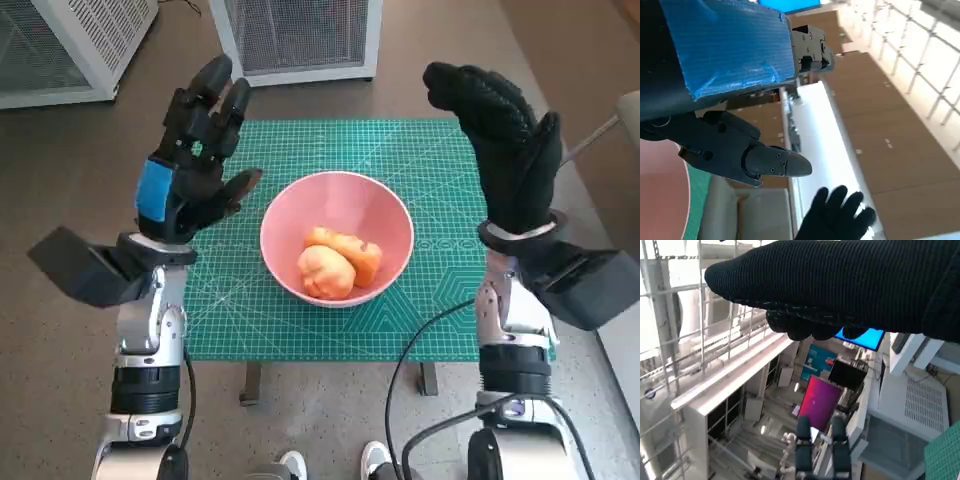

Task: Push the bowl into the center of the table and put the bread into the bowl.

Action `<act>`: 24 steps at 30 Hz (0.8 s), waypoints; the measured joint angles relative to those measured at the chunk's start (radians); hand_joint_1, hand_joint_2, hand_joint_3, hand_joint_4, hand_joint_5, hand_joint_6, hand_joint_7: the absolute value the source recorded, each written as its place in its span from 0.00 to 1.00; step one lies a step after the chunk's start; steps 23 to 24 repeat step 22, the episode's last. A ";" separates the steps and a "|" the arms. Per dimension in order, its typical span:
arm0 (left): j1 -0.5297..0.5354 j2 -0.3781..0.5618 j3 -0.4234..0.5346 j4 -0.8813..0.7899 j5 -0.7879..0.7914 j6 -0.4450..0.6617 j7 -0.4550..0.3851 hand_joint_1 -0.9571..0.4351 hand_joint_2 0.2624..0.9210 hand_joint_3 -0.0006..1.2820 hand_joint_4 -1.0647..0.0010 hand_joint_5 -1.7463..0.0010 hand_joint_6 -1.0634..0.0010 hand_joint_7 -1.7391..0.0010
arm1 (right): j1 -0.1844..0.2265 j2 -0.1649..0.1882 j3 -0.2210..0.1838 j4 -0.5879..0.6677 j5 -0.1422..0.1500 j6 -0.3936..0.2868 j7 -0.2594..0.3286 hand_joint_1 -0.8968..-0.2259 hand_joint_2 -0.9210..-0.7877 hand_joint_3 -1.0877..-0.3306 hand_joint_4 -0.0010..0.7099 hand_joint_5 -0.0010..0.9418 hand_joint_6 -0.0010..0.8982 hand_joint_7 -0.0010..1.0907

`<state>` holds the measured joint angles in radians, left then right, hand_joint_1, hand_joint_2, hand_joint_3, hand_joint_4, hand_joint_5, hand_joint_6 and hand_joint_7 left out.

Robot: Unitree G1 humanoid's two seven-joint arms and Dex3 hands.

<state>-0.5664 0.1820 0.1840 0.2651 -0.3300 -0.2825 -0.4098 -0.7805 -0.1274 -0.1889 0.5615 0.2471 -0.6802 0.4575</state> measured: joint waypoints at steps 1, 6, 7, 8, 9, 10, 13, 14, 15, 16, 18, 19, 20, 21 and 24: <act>0.004 -0.001 0.002 0.001 0.001 -0.013 0.000 0.28 1.00 0.17 0.86 0.99 0.99 0.71 | 0.000 -0.001 0.001 -0.001 -0.003 0.001 -0.005 0.45 0.00 0.48 0.35 0.00 0.00 0.53; 0.013 -0.002 0.005 0.006 0.010 -0.062 0.004 0.28 1.00 0.18 0.86 0.99 0.98 0.71 | 0.001 -0.005 0.007 -0.013 -0.008 0.007 -0.019 0.44 0.00 0.48 0.35 0.00 0.00 0.53; 0.014 -0.002 0.005 0.008 0.013 -0.071 0.005 0.27 1.00 0.18 0.86 0.99 0.98 0.71 | 0.001 -0.006 0.009 -0.015 -0.008 0.009 -0.022 0.44 0.00 0.48 0.35 0.00 0.00 0.53; 0.014 -0.002 0.005 0.011 0.015 -0.079 0.006 0.27 1.00 0.19 0.85 0.99 0.97 0.71 | 0.001 -0.006 0.010 -0.017 -0.008 0.010 -0.024 0.44 0.00 0.48 0.35 0.00 0.00 0.53; 0.014 -0.002 0.005 0.014 0.019 -0.087 0.009 0.27 1.00 0.19 0.85 0.99 0.97 0.71 | 0.001 -0.007 0.011 -0.019 -0.008 0.013 -0.025 0.44 0.00 0.48 0.35 0.00 0.00 0.53; 0.014 -0.002 0.004 0.017 0.022 -0.094 0.011 0.27 1.00 0.19 0.85 0.99 0.97 0.71 | 0.001 -0.007 0.012 -0.021 -0.008 0.015 -0.025 0.44 0.00 0.48 0.35 0.00 0.00 0.53; 0.014 -0.002 0.004 0.027 0.035 -0.117 0.019 0.26 1.00 0.20 0.85 0.99 0.97 0.71 | 0.001 -0.011 0.014 -0.026 -0.007 0.025 -0.026 0.44 0.00 0.48 0.35 0.00 0.00 0.53; 0.015 -0.002 0.003 0.029 0.041 -0.124 0.022 0.26 1.00 0.20 0.85 0.99 0.97 0.71 | 0.001 -0.012 0.014 -0.028 -0.007 0.028 -0.026 0.44 0.00 0.48 0.35 0.00 0.00 0.53; 0.015 -0.002 0.002 0.031 0.046 -0.129 0.023 0.26 1.00 0.21 0.85 0.99 0.97 0.71 | 0.001 -0.013 0.014 -0.031 -0.007 0.031 -0.026 0.44 0.00 0.48 0.35 0.00 0.00 0.53; 0.015 -0.002 0.002 0.032 0.050 -0.133 0.024 0.26 1.00 0.21 0.85 0.99 0.96 0.71 | 0.001 -0.014 0.014 -0.033 -0.006 0.034 -0.026 0.44 0.00 0.47 0.35 0.00 0.00 0.53; 0.015 -0.002 0.000 0.033 0.055 -0.141 0.028 0.26 1.00 0.21 0.85 0.99 0.96 0.72 | 0.001 -0.017 0.015 -0.037 -0.006 0.040 -0.026 0.44 0.00 0.47 0.35 0.00 0.00 0.53; 0.015 -0.002 0.000 0.033 0.056 -0.145 0.030 0.26 1.00 0.21 0.85 0.99 0.96 0.72 | 0.001 -0.018 0.015 -0.038 -0.006 0.042 -0.026 0.44 0.00 0.47 0.35 0.00 0.00 0.53; 0.015 -0.002 -0.001 0.033 0.057 -0.149 0.031 0.25 1.00 0.22 0.85 0.99 0.96 0.72 | 0.001 -0.018 0.016 -0.040 -0.006 0.045 -0.026 0.44 0.00 0.47 0.35 0.00 0.00 0.53; 0.015 -0.002 -0.001 0.033 0.057 -0.152 0.032 0.25 1.00 0.22 0.85 0.99 0.96 0.72 | 0.001 -0.019 0.016 -0.041 -0.006 0.046 -0.026 0.44 0.00 0.47 0.35 0.00 0.00 0.53; 0.015 -0.002 -0.001 0.033 0.057 -0.154 0.033 0.25 1.00 0.22 0.85 0.99 0.96 0.72 | 0.001 -0.019 0.016 -0.042 -0.006 0.048 -0.026 0.44 0.00 0.47 0.35 0.00 0.00 0.53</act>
